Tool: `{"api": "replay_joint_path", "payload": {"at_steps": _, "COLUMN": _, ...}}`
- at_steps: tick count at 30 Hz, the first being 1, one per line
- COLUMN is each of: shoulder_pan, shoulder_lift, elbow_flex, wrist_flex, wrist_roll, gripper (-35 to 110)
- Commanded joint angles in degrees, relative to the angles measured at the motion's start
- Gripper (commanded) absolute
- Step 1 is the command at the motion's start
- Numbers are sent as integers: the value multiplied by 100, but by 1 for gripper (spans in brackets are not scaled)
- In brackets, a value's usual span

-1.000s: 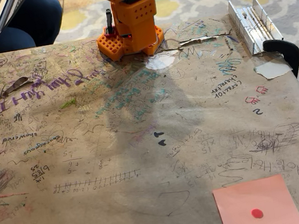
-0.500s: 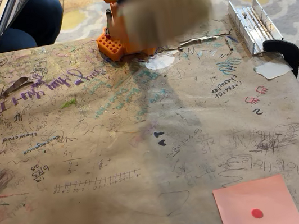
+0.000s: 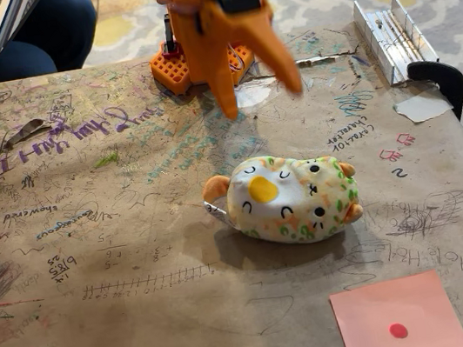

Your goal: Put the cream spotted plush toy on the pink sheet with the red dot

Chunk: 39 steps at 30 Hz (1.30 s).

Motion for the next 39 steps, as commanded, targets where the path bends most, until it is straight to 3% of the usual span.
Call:
{"api": "replay_joint_path", "payload": {"at_steps": 1, "shoulder_pan": -70, "shoulder_lift": -1160, "elbow_flex": -448, "wrist_flex": -431, "wrist_roll": -123, "gripper": 48}}
{"api": "replay_joint_path", "payload": {"at_steps": 4, "shoulder_pan": 0, "shoulder_lift": -2303, "elbow_flex": -1116, "wrist_flex": -571, "wrist_roll": -105, "gripper": 49}}
{"api": "replay_joint_path", "payload": {"at_steps": 16, "shoulder_pan": 9, "shoulder_lift": -4034, "elbow_flex": -1828, "wrist_flex": -123, "wrist_roll": -88, "gripper": 45}}
{"api": "replay_joint_path", "payload": {"at_steps": 18, "shoulder_pan": -9, "shoulder_lift": -4140, "elbow_flex": -1934, "wrist_flex": -18, "wrist_roll": -123, "gripper": 38}}
{"api": "replay_joint_path", "payload": {"at_steps": 21, "shoulder_pan": -9, "shoulder_lift": -4307, "elbow_flex": -2188, "wrist_flex": 193, "wrist_roll": 62, "gripper": 0}}
{"api": "replay_joint_path", "payload": {"at_steps": 23, "shoulder_pan": 0, "shoulder_lift": -4192, "elbow_flex": -2171, "wrist_flex": 229, "wrist_roll": 114, "gripper": 0}}
{"api": "replay_joint_path", "payload": {"at_steps": 26, "shoulder_pan": -132, "shoulder_lift": -3498, "elbow_flex": -1978, "wrist_flex": 229, "wrist_roll": 237, "gripper": 0}}
{"api": "replay_joint_path", "payload": {"at_steps": 30, "shoulder_pan": -316, "shoulder_lift": -1318, "elbow_flex": -1723, "wrist_flex": 44, "wrist_roll": 765, "gripper": 0}}
{"api": "replay_joint_path", "payload": {"at_steps": 39, "shoulder_pan": -1187, "shoulder_lift": 3076, "elbow_flex": -2443, "wrist_flex": 1195, "wrist_roll": 1406, "gripper": 0}}
